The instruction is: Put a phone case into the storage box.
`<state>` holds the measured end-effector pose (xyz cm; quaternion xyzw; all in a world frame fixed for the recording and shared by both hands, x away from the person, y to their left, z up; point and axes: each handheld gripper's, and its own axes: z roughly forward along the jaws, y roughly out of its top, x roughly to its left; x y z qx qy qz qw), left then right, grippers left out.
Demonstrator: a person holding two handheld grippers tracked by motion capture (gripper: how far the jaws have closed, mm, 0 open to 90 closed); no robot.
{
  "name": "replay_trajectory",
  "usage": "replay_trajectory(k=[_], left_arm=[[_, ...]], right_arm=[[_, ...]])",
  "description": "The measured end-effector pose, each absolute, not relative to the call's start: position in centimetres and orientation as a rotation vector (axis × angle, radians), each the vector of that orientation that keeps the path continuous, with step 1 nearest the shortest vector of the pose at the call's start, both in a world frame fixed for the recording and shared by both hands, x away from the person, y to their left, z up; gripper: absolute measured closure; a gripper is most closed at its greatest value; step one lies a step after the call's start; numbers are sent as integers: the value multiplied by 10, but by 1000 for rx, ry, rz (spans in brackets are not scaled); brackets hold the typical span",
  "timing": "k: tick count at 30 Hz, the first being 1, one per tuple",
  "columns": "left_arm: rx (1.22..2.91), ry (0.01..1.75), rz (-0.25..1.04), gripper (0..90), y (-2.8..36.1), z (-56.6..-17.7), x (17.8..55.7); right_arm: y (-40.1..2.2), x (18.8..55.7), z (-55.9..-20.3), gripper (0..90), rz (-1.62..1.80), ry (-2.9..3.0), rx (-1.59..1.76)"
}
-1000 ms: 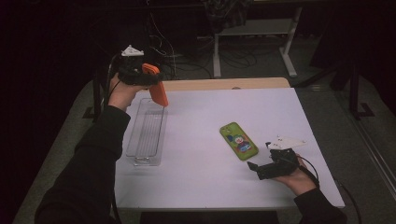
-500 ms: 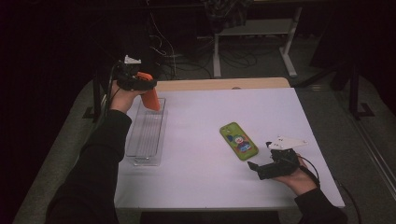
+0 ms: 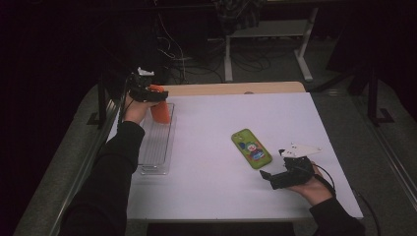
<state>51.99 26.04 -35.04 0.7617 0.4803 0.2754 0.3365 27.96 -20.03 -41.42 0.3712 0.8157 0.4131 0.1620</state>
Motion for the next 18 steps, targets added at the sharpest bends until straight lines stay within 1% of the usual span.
replay_trajectory(k=[8, 10, 18], left_arm=[[1950, 1259, 747, 124, 258, -357, 520], [1938, 1260, 732, 117, 258, -358, 521], [1909, 1264, 701, 30, 259, -360, 523]], right_arm=[[-200, 280, -414, 0, 1176, 2329, 1059], [-200, 280, -415, 0, 1174, 2332, 1060], [-200, 279, -415, 0, 1169, 2339, 1055]])
